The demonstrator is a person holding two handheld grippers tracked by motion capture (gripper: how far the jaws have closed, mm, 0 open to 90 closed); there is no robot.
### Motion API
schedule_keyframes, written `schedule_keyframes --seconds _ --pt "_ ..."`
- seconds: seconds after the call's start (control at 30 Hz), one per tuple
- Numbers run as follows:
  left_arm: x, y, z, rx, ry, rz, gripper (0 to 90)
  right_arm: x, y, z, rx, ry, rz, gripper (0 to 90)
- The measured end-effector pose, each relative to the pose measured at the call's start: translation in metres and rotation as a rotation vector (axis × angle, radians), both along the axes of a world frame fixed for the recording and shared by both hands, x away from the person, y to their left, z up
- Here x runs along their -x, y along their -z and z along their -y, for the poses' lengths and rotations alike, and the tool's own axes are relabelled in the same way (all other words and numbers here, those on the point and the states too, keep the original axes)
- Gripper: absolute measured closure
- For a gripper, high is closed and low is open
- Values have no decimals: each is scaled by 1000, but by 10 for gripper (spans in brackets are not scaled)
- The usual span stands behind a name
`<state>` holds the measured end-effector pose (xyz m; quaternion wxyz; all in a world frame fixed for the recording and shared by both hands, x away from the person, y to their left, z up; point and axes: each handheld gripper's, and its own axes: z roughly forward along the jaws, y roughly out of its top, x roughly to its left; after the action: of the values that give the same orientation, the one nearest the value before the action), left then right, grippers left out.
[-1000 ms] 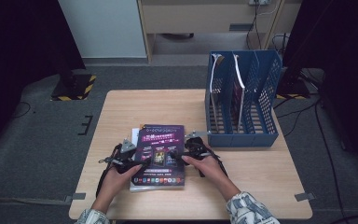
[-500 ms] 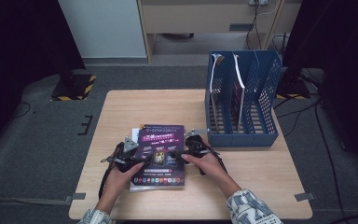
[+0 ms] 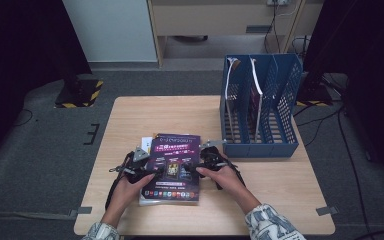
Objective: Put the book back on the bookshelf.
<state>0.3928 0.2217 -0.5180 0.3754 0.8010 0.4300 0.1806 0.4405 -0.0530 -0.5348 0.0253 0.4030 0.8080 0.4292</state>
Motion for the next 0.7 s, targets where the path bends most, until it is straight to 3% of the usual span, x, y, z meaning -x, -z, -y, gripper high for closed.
schedule_keyframes --seconds 0.17,0.37,0.47,0.6,0.7 --pt "1 0 1 0 14 -2 205 3 0 3 3 1 0 65" --pt "1 -1 3 -7 7 -9 205 -2 2 4 -41 13 -7 61" --pt "1 -2 3 -10 -1 -15 204 -3 0 5 -32 29 -20 115" --pt "1 -2 -1 -14 -6 -16 200 -3 -3 2 -9 39 7 162" --pt "2 -2 -7 -6 -14 -18 194 -2 -9 1 -44 36 18 195"
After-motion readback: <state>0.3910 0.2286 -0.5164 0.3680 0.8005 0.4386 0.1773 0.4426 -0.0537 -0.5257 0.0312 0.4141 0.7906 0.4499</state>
